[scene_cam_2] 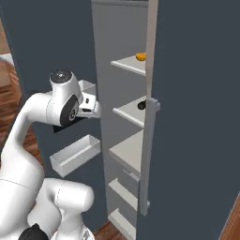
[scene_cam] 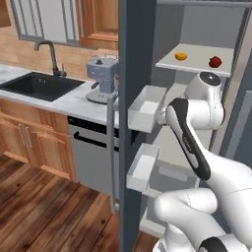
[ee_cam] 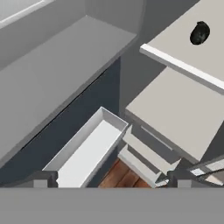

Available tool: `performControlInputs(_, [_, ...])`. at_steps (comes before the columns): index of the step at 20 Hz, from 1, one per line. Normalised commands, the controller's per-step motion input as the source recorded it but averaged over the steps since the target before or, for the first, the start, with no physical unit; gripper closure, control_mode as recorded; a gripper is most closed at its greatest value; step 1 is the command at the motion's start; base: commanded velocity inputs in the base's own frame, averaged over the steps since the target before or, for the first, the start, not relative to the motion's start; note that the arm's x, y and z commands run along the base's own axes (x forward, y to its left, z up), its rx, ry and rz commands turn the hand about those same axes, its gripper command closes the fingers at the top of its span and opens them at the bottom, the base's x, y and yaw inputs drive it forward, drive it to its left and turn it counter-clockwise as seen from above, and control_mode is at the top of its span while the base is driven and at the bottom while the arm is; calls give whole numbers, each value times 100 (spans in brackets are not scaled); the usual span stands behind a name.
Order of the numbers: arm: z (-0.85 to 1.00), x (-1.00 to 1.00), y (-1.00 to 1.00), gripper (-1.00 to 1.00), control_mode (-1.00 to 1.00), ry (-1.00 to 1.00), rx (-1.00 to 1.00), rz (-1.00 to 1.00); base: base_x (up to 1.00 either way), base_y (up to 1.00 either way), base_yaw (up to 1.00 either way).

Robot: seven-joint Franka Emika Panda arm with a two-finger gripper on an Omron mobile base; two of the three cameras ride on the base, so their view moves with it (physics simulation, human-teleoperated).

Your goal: Take the orange and bell pepper from the highest rack and move them to the second highest rack where the mushroom and eggplant are located, to maximize freezer space. Close the freezer door after rearranging.

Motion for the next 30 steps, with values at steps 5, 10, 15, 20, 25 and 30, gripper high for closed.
performControlInputs(5, [0,0,0,-100,100,0,0,0,59,0,42])
performControlInputs(10, [0,0,0,-100,100,0,0,0,12,2,18])
performControlInputs(15, [0,0,0,-100,100,0,0,0,-12,-2,-31])
performControlInputs(20, [0,0,0,-100,100,0,0,0,25,-2,-37])
performControlInputs(25, [0,0,0,-100,100,0,0,0,32,0,-43])
performControlInputs(30, [0,0,0,-100,100,0,0,0,20,11,-46])
